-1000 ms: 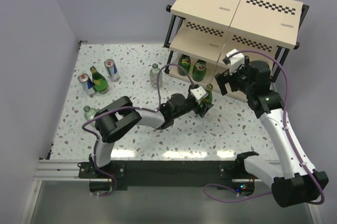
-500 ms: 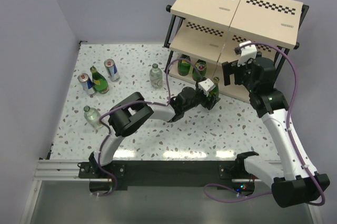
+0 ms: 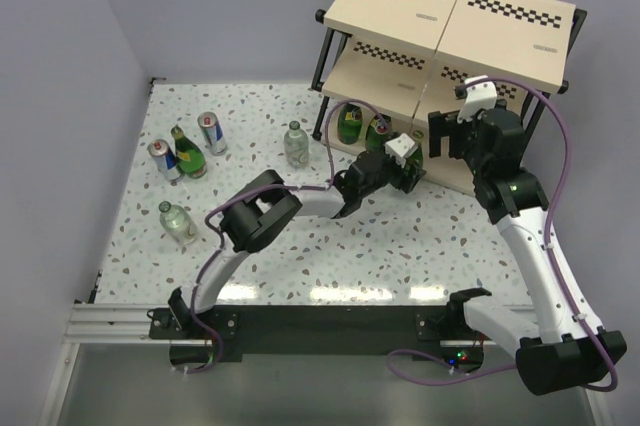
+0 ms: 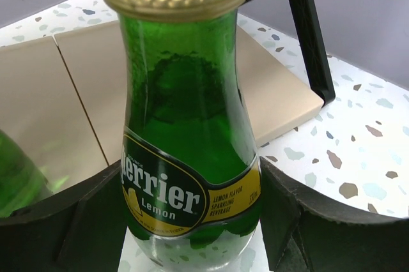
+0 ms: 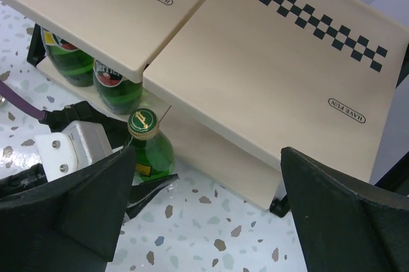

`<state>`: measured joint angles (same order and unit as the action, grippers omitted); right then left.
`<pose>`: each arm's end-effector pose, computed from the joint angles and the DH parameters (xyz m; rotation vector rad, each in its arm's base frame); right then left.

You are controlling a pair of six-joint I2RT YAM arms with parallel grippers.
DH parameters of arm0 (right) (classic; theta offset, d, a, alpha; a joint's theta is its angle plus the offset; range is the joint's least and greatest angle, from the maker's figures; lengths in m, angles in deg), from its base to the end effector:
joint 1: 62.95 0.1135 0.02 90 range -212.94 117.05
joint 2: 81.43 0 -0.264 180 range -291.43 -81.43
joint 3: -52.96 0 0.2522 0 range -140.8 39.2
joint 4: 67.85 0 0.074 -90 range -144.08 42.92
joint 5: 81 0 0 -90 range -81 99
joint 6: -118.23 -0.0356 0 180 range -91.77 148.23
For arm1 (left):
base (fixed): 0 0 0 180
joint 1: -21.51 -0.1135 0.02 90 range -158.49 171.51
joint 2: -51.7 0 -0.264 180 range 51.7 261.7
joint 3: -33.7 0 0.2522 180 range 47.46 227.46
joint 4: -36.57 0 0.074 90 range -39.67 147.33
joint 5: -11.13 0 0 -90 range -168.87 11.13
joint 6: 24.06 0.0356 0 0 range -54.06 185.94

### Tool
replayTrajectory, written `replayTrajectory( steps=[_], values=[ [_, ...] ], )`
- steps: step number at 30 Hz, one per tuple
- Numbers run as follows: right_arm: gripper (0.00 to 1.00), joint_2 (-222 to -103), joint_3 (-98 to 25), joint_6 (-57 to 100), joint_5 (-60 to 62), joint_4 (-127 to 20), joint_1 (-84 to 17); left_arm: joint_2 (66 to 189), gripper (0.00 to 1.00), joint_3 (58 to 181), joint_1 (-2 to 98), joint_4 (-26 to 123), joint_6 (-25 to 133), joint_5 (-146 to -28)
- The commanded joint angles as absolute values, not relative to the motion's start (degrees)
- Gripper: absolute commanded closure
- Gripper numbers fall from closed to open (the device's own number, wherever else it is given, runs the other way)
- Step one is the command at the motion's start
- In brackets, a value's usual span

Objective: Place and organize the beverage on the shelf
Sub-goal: Place the drink on the shelf.

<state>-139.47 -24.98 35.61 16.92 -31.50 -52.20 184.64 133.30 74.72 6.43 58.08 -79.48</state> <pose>0.2192 0.0366 0.3924 -0.1973 1.8455 -0.0875 0.3111 -0.4166 0.1620 0.6599 1.5574 -0.8204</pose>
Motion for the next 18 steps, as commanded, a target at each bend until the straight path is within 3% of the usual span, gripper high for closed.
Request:
replayTrajectory(
  steps=[1,18],
  values=[
    [0.01,-138.55,-26.19,33.07,20.77,-34.48,-52.4,183.44,1.0,139.04,74.42,-1.88,57.85,-79.05],
    [0.01,-138.73,-24.61,33.33,20.16,-34.84,-52.4,186.0,1.0,143.35,73.98,-1.08,58.03,-79.05]
  ],
)
